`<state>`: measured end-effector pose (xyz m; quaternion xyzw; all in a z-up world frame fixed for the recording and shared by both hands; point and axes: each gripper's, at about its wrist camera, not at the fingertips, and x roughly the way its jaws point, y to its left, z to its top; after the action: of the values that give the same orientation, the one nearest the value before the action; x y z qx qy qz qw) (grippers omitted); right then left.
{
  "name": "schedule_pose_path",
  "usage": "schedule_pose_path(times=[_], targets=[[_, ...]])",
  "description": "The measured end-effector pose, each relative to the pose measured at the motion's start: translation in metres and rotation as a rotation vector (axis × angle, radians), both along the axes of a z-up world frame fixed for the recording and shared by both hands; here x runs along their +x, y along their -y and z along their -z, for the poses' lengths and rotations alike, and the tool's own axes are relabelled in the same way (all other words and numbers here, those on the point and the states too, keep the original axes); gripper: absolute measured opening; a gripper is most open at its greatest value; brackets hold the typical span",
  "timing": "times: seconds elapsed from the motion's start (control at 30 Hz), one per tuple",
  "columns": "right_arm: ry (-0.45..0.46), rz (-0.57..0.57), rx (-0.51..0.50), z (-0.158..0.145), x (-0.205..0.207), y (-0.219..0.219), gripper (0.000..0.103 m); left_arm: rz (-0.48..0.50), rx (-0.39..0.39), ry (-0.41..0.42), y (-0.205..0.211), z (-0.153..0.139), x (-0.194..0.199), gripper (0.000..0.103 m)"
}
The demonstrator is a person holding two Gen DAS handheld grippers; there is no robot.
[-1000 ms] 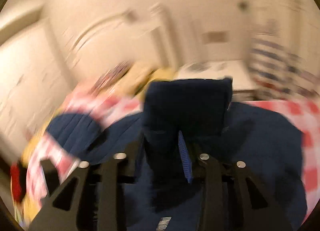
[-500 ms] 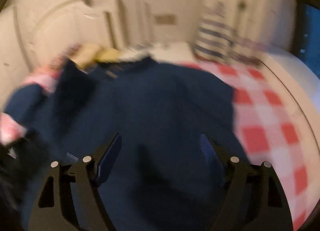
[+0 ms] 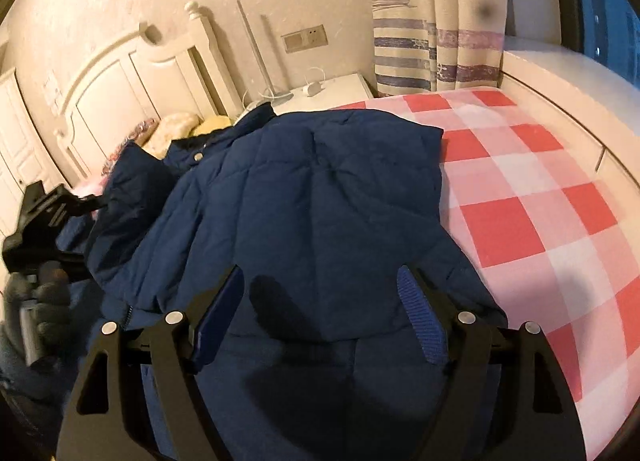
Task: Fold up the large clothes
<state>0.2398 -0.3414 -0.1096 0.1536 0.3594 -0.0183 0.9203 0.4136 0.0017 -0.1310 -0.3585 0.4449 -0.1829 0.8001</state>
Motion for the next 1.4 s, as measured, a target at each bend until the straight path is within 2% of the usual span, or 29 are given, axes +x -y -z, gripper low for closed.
schedule_pose_path(times=[0.07, 0.1, 0.13, 0.2, 0.27, 0.33, 0.4, 0.43, 0.47, 0.5, 0.53, 0.6, 0.63, 0.67, 0.73, 0.77, 0.9, 0.93, 1.03, 1.1, 1.17, 1.23, 1.4], targets=[[0.003, 0.001, 0.005, -0.001, -0.002, -0.001, 0.076, 0.02, -0.039, -0.02, 0.005, 0.0, 0.0, 0.029], [0.004, 0.0, 0.006, -0.001, -0.003, -0.001, 0.076, 0.002, -0.017, 0.024, 0.006, -0.009, -0.007, 0.023], [0.005, 0.0, 0.009, -0.001, -0.003, -0.001, 0.076, -0.008, 0.027, 0.084, 0.007, -0.021, -0.016, 0.022], [0.011, -0.001, 0.02, -0.001, -0.004, 0.0, 0.076, -0.03, 0.118, 0.198, 0.011, -0.045, -0.036, 0.02], [0.017, 0.0, 0.032, -0.001, -0.005, 0.002, 0.076, -0.058, 0.232, 0.356, 0.015, -0.077, -0.071, 0.02], [0.021, 0.002, 0.037, -0.001, -0.005, 0.003, 0.076, -0.08, 0.312, 0.455, 0.016, -0.095, -0.098, 0.021], [0.023, 0.003, 0.04, -0.001, -0.006, 0.003, 0.076, -0.104, 0.393, 0.515, 0.016, -0.101, -0.122, 0.031], [0.023, 0.004, 0.04, -0.001, -0.006, 0.003, 0.076, -0.13, 0.468, 0.529, 0.016, -0.1, -0.134, 0.036], [0.024, 0.005, 0.04, -0.001, -0.006, 0.003, 0.076, -0.153, 0.54, 0.51, 0.017, -0.094, -0.138, 0.058], [0.023, 0.005, 0.039, -0.001, -0.006, 0.003, 0.076, -0.171, 0.609, 0.45, 0.016, -0.083, -0.136, 0.08], [0.021, 0.007, 0.037, -0.001, -0.006, 0.003, 0.076, -0.168, 0.61, 0.42, 0.014, -0.076, -0.137, 0.085], [0.019, 0.007, 0.035, -0.001, -0.006, 0.002, 0.076, -0.161, 0.57, 0.326, 0.0, -0.06, -0.131, 0.085], [0.019, 0.008, 0.032, -0.001, -0.006, 0.002, 0.076, -0.196, 0.573, 0.258, -0.008, -0.055, -0.124, 0.085], [0.019, 0.009, 0.031, -0.001, -0.006, 0.002, 0.076, -0.247, 0.567, 0.224, -0.017, -0.055, -0.122, 0.085], [0.022, 0.012, 0.029, -0.002, -0.007, 0.002, 0.076, -0.346, 0.57, 0.233, -0.027, -0.062, -0.125, 0.085], [0.025, 0.012, 0.03, -0.002, -0.008, 0.002, 0.076, -0.362, 0.585, 0.268, -0.029, -0.07, -0.13, 0.085], [0.035, 0.012, 0.028, -0.004, -0.009, 0.003, 0.076, -0.19, 0.674, 0.392, 0.002, -0.087, -0.129, 0.086], [0.047, 0.011, 0.029, -0.005, -0.011, 0.003, 0.076, -0.112, 0.728, 0.409, 0.02, -0.084, -0.124, 0.087], [0.127, 0.018, 0.064, -0.011, -0.024, 0.009, 0.076, -0.021, 0.814, 0.368, 0.037, -0.063, -0.11, 0.087], [0.178, 0.034, 0.103, -0.013, -0.032, 0.017, 0.076, 0.019, 0.809, 0.268, 0.037, -0.033, -0.092, 0.087], [0.186, 0.038, 0.124, -0.013, -0.034, 0.02, 0.076, 0.039, 0.78, 0.217, 0.027, -0.02, -0.091, 0.088], [0.164, 0.03, 0.103, -0.014, -0.029, 0.016, 0.076, 0.051, 0.748, 0.229, 0.02, -0.019, -0.095, 0.092], [0.068, 0.015, 0.057, -0.018, -0.013, -0.002, 0.076, 0.077, 0.782, 0.229, 0.027, -0.014, -0.093, 0.1]])
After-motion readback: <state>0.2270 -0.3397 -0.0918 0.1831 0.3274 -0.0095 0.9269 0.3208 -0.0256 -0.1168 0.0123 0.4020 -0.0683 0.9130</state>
